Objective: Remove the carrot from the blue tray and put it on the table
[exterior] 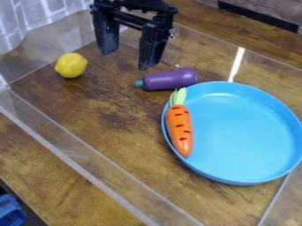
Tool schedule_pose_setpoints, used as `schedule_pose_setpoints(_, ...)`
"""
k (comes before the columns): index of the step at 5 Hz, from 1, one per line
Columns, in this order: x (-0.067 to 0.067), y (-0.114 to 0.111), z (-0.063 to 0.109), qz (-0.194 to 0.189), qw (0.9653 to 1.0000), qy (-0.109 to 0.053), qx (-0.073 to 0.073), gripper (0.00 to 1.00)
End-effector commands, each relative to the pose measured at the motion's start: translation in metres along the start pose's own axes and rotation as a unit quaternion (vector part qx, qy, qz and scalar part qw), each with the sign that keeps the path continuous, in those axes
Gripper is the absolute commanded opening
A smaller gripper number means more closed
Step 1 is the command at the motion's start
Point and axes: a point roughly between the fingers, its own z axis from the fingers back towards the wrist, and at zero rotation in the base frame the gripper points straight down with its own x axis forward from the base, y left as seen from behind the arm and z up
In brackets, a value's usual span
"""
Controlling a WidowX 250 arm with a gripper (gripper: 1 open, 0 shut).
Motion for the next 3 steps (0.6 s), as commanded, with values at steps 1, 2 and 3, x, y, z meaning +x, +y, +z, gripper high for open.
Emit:
schedule_pose_setpoints(1, 0.005, 0.002, -0.005, -0.004, 1.0000, 0.001, -0.001, 1.00)
schedule_pose_setpoints(2, 0.012, 0.008, -0.008, -0.002, 1.0000, -0.002, -0.001, 1.00)
schedule_pose_setpoints(3, 0.015, 0.015, 0.001, 0.001, 1.0000, -0.008, -0.001, 1.00)
